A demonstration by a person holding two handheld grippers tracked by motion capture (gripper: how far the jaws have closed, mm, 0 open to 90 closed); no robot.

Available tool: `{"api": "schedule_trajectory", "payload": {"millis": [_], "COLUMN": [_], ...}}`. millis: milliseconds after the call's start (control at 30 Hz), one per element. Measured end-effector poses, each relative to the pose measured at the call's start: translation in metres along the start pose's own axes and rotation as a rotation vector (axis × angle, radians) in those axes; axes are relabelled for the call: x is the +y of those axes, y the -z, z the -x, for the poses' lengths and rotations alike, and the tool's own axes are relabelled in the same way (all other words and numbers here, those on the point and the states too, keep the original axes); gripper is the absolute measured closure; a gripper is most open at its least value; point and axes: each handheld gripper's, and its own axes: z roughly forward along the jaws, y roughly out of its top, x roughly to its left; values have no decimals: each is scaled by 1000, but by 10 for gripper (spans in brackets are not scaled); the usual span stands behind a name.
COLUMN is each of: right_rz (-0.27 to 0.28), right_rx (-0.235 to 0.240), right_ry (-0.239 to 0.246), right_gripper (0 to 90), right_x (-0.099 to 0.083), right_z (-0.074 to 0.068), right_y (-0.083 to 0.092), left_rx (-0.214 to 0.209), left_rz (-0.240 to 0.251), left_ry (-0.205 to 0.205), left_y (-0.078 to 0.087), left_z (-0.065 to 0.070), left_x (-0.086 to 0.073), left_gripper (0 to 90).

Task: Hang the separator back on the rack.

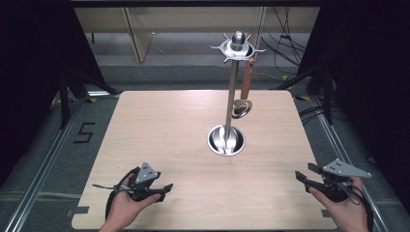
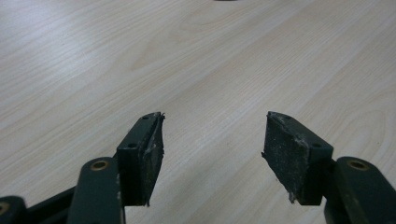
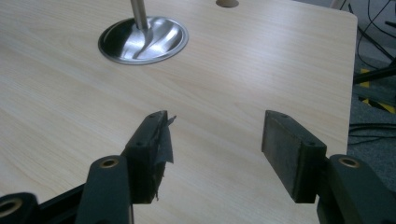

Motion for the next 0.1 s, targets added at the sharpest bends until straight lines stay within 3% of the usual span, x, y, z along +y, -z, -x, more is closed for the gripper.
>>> {"api": "schedule_trajectory", "payload": {"millis": [100], "right_rz": [-3], "right_rx": [-17], "right_ry": [1], "right_gripper": [425], "right_x": [-5], "right_z": [2], "right_y": [-3], "left_rx": [0], "left_rz": [6], "left_ry": [-2], "left_y": [0], "left_z": [-1], "left_x": [1], "left_gripper": [371]}}
